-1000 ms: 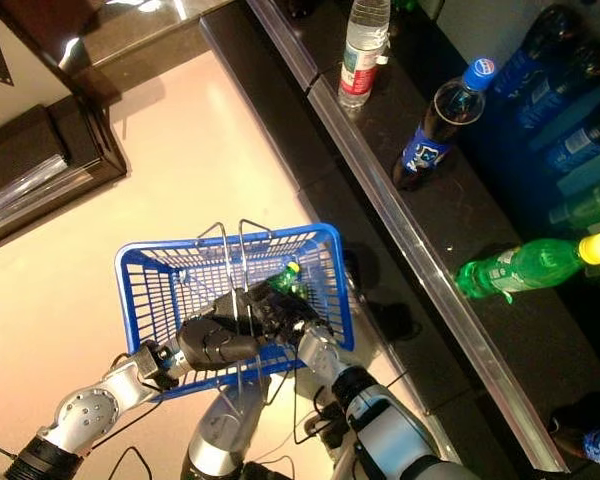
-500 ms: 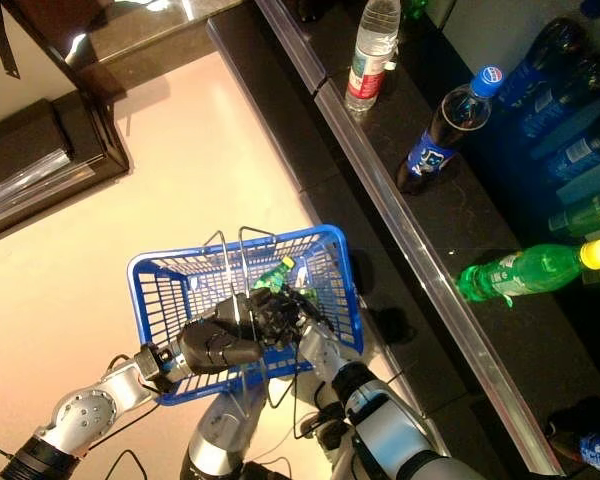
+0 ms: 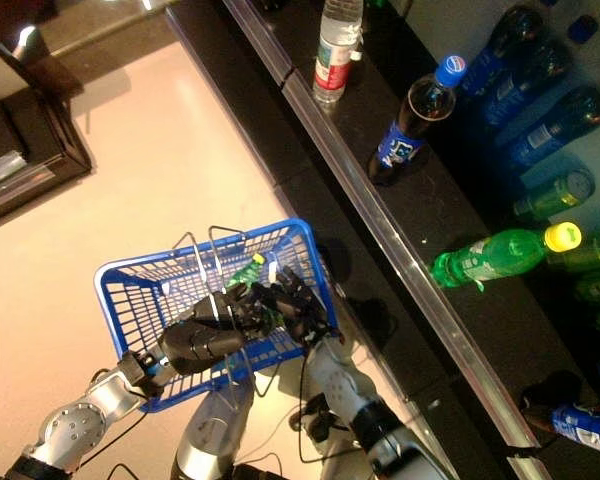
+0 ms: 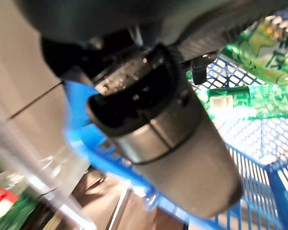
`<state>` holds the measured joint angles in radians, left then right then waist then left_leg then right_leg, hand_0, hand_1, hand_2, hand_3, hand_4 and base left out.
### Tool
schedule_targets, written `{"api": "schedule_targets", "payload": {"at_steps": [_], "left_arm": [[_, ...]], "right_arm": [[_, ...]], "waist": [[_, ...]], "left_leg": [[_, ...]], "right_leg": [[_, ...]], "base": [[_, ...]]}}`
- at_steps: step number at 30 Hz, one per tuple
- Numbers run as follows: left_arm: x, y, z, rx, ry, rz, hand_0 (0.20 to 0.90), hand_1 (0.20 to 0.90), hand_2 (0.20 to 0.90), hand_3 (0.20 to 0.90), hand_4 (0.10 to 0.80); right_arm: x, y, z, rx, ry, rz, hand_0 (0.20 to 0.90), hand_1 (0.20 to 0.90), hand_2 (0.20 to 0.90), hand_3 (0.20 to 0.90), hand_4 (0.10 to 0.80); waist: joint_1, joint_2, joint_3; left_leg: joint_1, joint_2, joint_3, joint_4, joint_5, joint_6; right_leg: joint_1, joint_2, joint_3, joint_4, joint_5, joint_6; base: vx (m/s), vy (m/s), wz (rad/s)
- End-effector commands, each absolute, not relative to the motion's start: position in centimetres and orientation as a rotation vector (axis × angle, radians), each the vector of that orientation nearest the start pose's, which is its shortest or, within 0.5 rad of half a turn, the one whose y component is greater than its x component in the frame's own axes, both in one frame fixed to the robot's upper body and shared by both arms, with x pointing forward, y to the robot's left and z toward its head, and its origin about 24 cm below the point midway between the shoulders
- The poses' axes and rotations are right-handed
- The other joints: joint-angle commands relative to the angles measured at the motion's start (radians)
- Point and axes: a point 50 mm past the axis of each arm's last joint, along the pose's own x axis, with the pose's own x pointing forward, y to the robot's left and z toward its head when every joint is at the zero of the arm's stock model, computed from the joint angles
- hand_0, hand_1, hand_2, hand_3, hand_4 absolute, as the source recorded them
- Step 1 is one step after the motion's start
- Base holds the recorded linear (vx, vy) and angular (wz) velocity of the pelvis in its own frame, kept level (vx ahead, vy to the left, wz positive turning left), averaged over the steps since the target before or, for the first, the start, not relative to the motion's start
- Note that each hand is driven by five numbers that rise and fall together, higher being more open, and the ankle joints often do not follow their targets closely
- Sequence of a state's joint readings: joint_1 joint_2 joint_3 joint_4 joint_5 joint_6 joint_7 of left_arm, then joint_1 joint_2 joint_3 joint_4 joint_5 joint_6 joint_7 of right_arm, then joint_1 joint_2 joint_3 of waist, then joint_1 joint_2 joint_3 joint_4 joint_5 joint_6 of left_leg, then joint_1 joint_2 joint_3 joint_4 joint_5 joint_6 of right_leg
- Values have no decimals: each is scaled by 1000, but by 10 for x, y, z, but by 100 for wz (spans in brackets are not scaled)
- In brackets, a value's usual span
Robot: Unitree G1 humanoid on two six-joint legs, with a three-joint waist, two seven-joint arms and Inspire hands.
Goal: Pick up the drink and place into the basket.
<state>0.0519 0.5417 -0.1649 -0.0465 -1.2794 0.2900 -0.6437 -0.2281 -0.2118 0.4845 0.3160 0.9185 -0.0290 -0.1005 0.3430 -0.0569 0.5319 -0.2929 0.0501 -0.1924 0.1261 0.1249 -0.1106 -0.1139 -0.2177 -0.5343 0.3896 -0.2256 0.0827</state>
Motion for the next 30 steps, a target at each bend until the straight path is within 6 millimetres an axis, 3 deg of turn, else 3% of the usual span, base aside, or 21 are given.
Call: {"api": "schedule_targets", "payload": {"at_steps": [1, 9, 14, 19, 20, 26, 30], "left_arm": [[206, 140, 139, -913, -404, -1295, 300, 300, 300, 200, 100], [211, 149, 126, -932, -421, -1146, 300, 300, 300, 200, 100], [222, 170, 104, -912, -398, -836, 300, 300, 300, 200, 100], [225, 184, 82, -920, -360, -679, 300, 300, 300, 200, 100], [224, 200, 56, -911, -310, -507, 300, 300, 300, 200, 100], [211, 231, 11, -952, -247, -181, 300, 300, 300, 200, 100], [189, 251, -23, -944, -193, 96, 300, 300, 300, 200, 100]], "right_arm": [[276, -76, 51, 544, 111, 466, 900, 900, 900, 900, 800], [248, -79, 69, 658, 7, 669, 900, 900, 900, 900, 800], [232, -85, 80, 731, -113, 796, 900, 900, 900, 900, 800], [226, -89, 77, 771, -143, 829, 900, 900, 900, 900, 800], [222, -93, 68, 806, -140, 819, 900, 900, 900, 900, 800], [212, -109, 39, 829, -75, 743, 900, 900, 900, 900, 800], [200, -129, 3, 762, 46, 573, 900, 900, 900, 900, 800]], "waist": [[-29, 8, -35], [-72, -19, -49], [-101, -43, -85], [-118, -54, -113], [-132, -62, -140], [-166, -64, -196], [-186, -61, -253]], "left_leg": [[52, -2, 107, 16, -72, 73], [74, 16, 135, 19, -79, 68], [108, 24, 156, 7, -86, 64], [123, 24, 165, -2, -87, 62], [147, 23, 175, -11, -97, 62], [191, 20, 208, -39, -108, 66], [236, 18, 241, -84, -114, 77]], "right_leg": [[-1, 22, 78, -137, 206, 7], [11, 44, 114, -161, 210, 12], [37, 56, 148, -204, 221, 24], [47, 59, 167, -227, 228, 32], [62, 60, 192, -250, 236, 43], [80, 43, 230, -287, 255, 67], [105, 22, 248, -293, 252, 90]], "base": [[-44, -9, -12], [-25, -22, -12], [-10, -11, -10], [4, 12, -19], [12, 67, -13], [19, 96, -29], [15, 83, -39]]}}
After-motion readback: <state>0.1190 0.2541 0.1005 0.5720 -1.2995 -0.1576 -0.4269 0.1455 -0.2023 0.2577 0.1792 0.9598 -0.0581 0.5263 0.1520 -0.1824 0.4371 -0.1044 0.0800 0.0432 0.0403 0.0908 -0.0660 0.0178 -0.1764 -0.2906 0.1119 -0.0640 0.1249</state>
